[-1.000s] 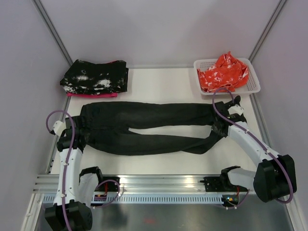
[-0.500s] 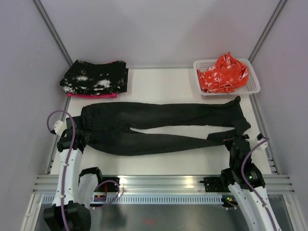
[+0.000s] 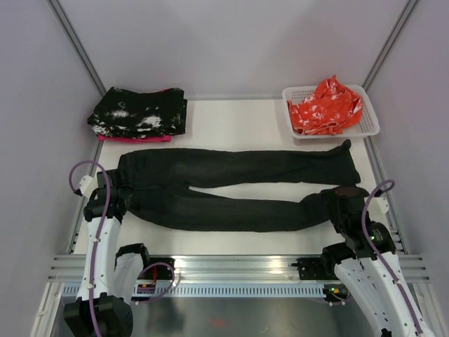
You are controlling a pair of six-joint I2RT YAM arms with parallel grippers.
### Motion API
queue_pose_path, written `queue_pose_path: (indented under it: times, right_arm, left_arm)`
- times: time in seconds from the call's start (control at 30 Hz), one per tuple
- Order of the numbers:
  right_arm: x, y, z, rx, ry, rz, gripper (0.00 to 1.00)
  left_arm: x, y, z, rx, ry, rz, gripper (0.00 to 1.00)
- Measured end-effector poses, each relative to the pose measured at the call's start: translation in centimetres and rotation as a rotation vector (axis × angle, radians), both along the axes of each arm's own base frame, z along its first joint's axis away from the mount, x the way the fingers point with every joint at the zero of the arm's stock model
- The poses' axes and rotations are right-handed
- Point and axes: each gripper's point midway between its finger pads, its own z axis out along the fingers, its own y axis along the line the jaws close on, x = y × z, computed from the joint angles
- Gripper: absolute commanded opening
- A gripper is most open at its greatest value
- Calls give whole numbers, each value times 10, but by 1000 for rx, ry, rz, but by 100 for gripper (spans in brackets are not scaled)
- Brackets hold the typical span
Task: Fold and stack the trousers
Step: Flatten the trousers out
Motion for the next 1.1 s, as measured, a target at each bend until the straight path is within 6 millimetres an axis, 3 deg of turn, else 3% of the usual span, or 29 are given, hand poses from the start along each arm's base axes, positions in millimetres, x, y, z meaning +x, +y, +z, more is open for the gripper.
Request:
queue_pose_path:
  times: [0.23,0.33,0.4,0.47,0.57,0.63,0.7,0.77,0.87,1.1]
  right_arm:
    - [15,16,115,58,-149,80,93]
    - [20,24,152,59,-231,143,92]
    - [24,29,165,38,-238,193,92]
    - [34,33,164,-6,-206,239,92]
    - [51,34,129,-85,-86,285,90]
    - [56,34,82,-128,31,317,86]
    - [48,31,28,-163,184,348,82]
    - [34,27,-14,-186,309,370,79]
    - [21,24,-50,-201,403,386,73]
    - [29,24,-93,-214,476,387,70]
  left_arm:
    - [0,0,0,1,0,1,5]
    - [0,1,0,6,2,4,5]
    - [0,1,0,7,2,4,5]
    - [0,2,2,8,-1,4,5]
    - [2,2,6,15,-5,-3,5]
    - [3,4,9,24,-4,-7,5]
    - [2,6,13,43,0,-13,4]
    - [4,9,19,62,-1,-23,4]
    - [7,12,25,85,2,-31,4]
    - [-4,13,12,78,89,-14,5]
